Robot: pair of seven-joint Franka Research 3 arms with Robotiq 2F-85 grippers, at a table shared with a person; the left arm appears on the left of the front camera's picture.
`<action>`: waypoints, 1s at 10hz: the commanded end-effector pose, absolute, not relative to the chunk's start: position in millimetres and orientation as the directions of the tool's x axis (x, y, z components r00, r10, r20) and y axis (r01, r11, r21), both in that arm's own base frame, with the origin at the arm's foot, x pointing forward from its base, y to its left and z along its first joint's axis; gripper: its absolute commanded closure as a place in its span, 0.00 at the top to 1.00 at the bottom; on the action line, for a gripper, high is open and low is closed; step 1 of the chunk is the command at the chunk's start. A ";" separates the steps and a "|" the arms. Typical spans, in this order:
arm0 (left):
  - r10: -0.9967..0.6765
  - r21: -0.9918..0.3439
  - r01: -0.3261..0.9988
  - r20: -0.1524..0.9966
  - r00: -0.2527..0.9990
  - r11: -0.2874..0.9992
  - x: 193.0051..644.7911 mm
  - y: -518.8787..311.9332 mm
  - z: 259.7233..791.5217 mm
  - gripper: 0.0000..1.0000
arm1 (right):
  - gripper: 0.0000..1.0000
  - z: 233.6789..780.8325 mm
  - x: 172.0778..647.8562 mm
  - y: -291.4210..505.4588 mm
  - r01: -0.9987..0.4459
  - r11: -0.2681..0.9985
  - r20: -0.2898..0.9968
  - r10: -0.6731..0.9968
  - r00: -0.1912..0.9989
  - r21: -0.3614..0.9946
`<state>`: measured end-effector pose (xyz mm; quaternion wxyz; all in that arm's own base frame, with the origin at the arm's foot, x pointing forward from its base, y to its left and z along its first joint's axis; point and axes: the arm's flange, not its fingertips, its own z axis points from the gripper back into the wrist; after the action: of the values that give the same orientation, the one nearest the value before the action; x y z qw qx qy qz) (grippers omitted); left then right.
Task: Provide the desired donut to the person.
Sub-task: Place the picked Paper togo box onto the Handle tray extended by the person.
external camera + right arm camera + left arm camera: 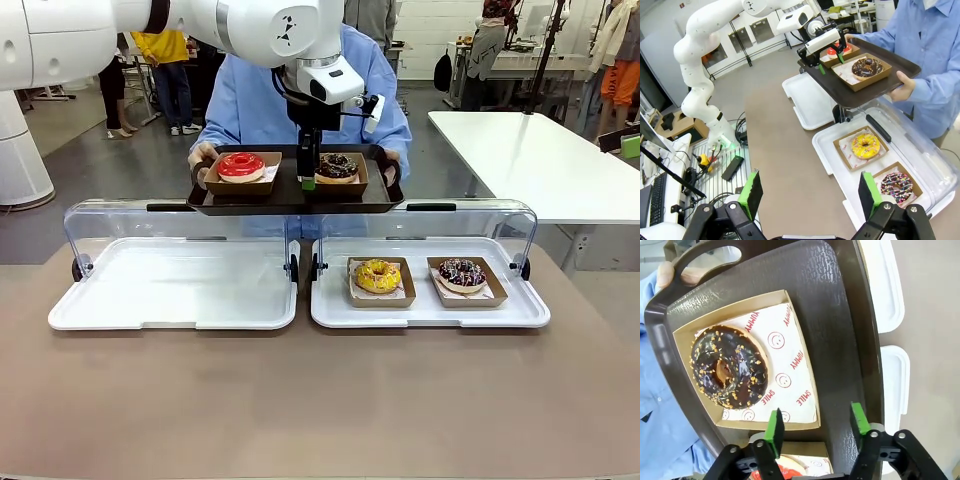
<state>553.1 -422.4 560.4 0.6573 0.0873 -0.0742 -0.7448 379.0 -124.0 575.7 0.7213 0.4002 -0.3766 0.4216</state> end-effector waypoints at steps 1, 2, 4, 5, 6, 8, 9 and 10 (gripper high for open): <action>-0.992 0.207 0.970 -0.011 -0.125 -0.124 558.4 -424.8 565.6 1.00 | 1.00 574.9 379.2 -123.0 -0.910 0.320 0.883 0.301 0.360 0.262; -0.993 0.208 0.971 -0.009 -0.119 -0.118 556.3 -424.1 565.4 1.00 | 1.00 574.9 379.2 -123.0 -0.910 0.320 0.883 0.301 0.360 0.262; -0.993 0.203 0.972 -0.003 -0.121 -0.119 557.0 -423.2 567.2 1.00 | 1.00 574.9 379.2 -123.0 -0.910 0.320 0.883 0.301 0.360 0.262; -0.993 0.212 0.970 0.002 -0.121 -0.118 552.2 -420.0 571.6 1.00 | 1.00 574.9 379.2 -123.0 -0.910 0.320 0.883 0.301 0.360 0.262; -0.993 0.166 0.980 -0.005 -0.115 -0.115 541.6 -412.3 581.4 1.00 | 1.00 574.9 379.2 -123.0 -0.910 0.320 0.883 0.301 0.360 0.262; -0.985 0.098 0.980 -0.032 -0.172 -0.174 499.1 -371.8 610.8 1.00 | 1.00 574.9 379.2 -123.0 -0.910 0.320 0.883 0.301 0.360 0.262; -0.979 0.092 0.975 -0.037 -0.198 -0.201 469.8 -339.7 619.5 1.00 | 1.00 574.9 379.2 -123.0 -0.910 0.320 0.883 0.301 0.360 0.262; -0.980 0.096 0.976 -0.016 -0.197 -0.198 446.0 -301.2 624.7 1.00 | 1.00 574.9 379.2 -123.0 -0.910 0.320 0.883 0.301 0.360 0.262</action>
<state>482.7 -353.1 634.0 0.6424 0.0456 -0.0262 -0.7646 379.1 -124.2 575.3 0.7215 0.4005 -0.3764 0.4212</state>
